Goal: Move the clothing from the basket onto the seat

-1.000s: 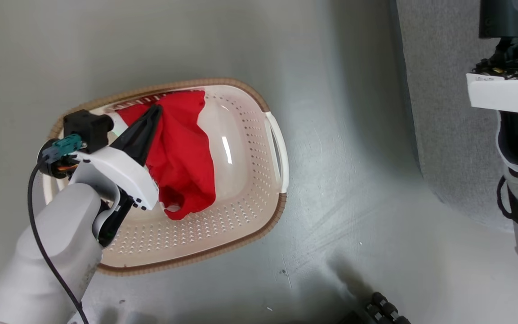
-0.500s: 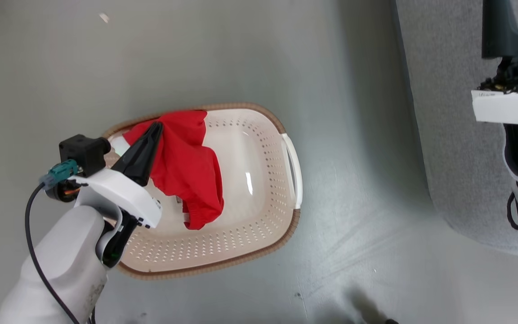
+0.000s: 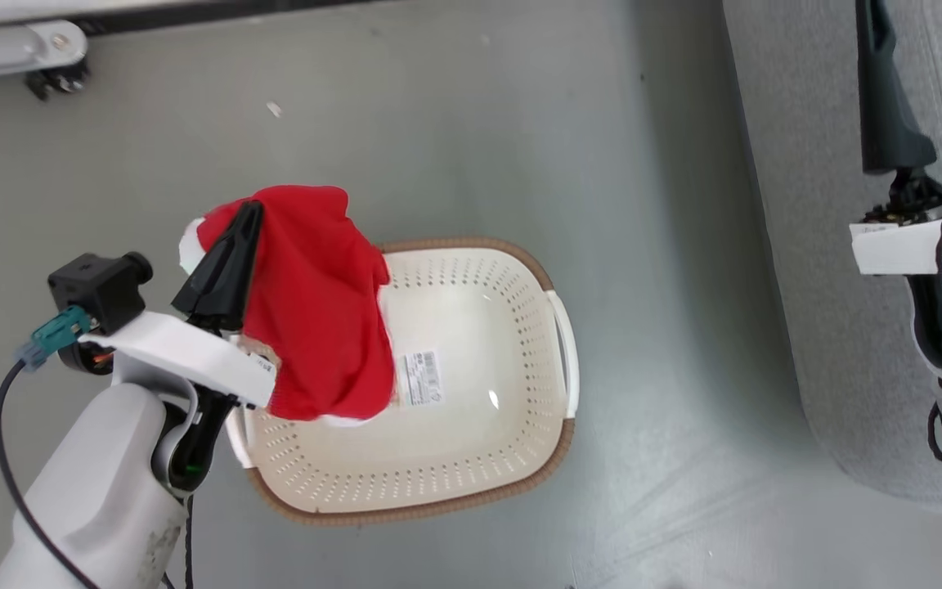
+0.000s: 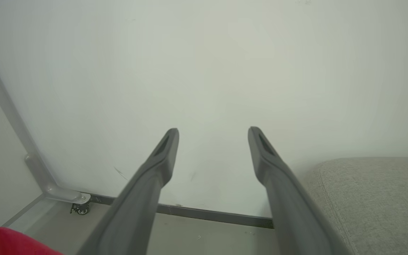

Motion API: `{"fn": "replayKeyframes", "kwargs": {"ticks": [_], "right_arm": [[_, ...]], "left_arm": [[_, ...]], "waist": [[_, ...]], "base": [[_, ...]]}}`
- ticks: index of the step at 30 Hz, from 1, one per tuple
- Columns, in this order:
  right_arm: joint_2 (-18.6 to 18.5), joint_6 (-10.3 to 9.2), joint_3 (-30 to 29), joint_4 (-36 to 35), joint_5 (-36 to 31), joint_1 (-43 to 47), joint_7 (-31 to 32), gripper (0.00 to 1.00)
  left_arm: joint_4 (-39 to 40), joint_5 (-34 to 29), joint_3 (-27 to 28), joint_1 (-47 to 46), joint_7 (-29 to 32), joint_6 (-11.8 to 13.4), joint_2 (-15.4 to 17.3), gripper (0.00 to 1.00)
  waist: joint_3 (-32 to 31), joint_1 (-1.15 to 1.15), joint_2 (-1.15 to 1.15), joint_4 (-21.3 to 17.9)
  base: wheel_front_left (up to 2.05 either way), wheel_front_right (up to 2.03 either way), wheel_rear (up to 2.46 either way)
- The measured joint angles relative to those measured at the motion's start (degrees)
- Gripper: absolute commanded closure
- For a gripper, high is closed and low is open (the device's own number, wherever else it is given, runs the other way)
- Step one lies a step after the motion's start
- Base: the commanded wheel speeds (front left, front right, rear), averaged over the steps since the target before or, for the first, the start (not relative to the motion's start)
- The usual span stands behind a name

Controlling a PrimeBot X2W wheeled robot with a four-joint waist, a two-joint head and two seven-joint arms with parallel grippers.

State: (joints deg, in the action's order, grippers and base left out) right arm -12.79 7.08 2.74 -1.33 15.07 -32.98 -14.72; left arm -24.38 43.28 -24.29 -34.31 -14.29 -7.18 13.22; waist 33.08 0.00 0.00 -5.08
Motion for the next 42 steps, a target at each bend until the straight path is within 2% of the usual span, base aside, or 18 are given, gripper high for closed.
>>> {"fn": "replayKeyframes", "kwargs": {"ticks": [6, 14, 23, 31, 42], "right_arm": [[-0.55, 0.0, 0.02, 0.69, 0.0, 2.11, 0.0, 0.0], [-0.88, 0.0, 0.16, 1.67, 0.01, 4.55, 0.0, 0.0], [-0.86, 0.0, 0.23, 2.4, 0.08, 7.62, 0.0, 0.0], [-0.3, 0.0, -0.15, 3.22, 0.35, 11.16, 0.0, 0.0], [0.29, 0.0, -0.33, 3.72, 1.07, 15.1, 0.01, 0.0]], "left_arm": [[3.6, -1.86, 4.3, 3.28, 0.0, 0.32, -0.59, 1.0], [7.12, -5.43, 7.06, 6.92, 0.0, 0.49, -1.87, 1.0], [12.24, -9.93, 7.78, 7.71, 0.0, 0.57, -1.97, 1.0], [19.04, -13.81, 8.14, 7.65, -0.16, 2.12, -0.96, 1.0], [24.57, -15.68, 5.89, 6.97, 1.09, 4.01, -0.4, 1.0]], "waist": [[-3.3, 0.0, 0.0, 1.51], [-7.65, 0.0, 0.0, 3.21], [-11.94, 0.0, 0.0, 4.53], [-16.6, 0.0, 0.0, 5.56], [-21.55, 0.0, 0.0, 6.12]], "base": [[0.0, 0.0, 0.0], [0.0, 0.0, 0.0], [0.0, 0.0, 0.0], [0.0, 0.0, 0.0], [0.0, 0.0, 0.0]]}}
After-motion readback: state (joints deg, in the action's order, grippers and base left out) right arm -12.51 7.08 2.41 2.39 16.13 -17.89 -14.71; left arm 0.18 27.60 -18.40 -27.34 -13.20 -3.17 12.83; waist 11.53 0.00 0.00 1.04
